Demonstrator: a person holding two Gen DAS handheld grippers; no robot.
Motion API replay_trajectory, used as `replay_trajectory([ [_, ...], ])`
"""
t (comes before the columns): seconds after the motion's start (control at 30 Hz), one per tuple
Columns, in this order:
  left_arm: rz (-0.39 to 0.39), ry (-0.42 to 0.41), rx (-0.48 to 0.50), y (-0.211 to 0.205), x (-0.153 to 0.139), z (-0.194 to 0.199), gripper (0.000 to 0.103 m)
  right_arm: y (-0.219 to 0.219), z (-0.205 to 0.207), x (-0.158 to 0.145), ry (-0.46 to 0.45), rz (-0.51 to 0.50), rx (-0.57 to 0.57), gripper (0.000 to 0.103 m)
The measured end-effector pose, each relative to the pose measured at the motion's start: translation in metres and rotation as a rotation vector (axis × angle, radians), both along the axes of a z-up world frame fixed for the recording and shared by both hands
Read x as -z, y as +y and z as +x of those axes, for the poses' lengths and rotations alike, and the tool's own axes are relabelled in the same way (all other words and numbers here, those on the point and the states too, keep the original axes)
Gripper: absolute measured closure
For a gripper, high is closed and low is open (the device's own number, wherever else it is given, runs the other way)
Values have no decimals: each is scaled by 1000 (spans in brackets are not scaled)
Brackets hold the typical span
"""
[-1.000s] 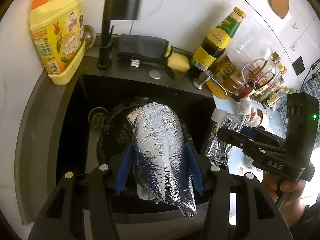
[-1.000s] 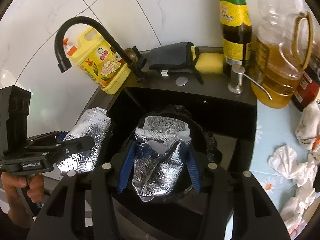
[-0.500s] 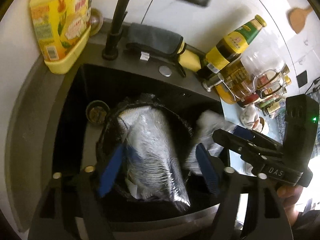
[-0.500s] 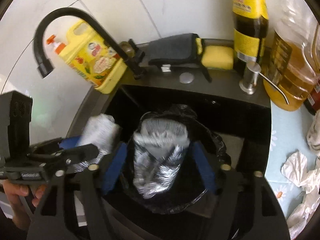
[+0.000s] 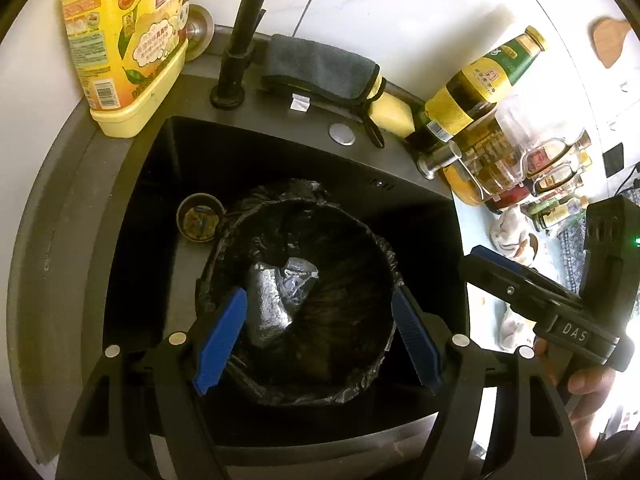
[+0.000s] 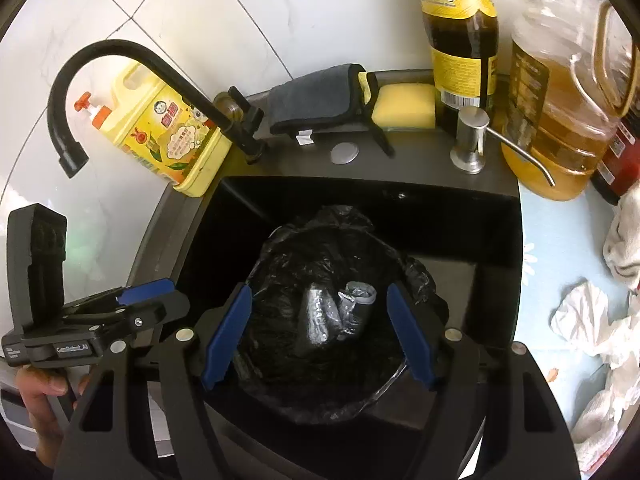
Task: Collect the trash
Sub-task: 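Open both tools to drop the foil items into the bin, then move the right tool back to the table toward the white paper cup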
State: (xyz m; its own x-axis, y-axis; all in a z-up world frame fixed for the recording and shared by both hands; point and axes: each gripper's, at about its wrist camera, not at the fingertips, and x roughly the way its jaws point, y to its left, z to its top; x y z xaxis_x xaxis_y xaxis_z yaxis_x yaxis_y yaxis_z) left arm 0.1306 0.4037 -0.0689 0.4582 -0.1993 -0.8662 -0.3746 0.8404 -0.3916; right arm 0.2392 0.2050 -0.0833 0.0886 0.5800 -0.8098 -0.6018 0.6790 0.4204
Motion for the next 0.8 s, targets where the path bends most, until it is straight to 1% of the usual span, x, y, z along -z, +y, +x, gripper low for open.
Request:
replay_trajectory([
  [0.23,-3,-16,6,-6,-6,-10,30,-11,-12,-12,-33,4,-1,33],
  [0.37,18,-24,17,-11,-12,-15,30,-20,-20,-18,-43,6,14,33],
  [0.43,13,-28,23,-13,-15,-18,30,-24,-23,-20,-49,3,18,33],
  [0.57,-2,-22,32,-15,-15,-22,30,-32,-38,-30,-135,-48,12,31],
  [0.67,0,-18,46,-21,-15,-24,30,-42,-43,-33,-135,-60,11,30],
  [0.8,0,-20,49,-35,-16,-24,30,-66,-43,-39,-146,-75,18,30],
])
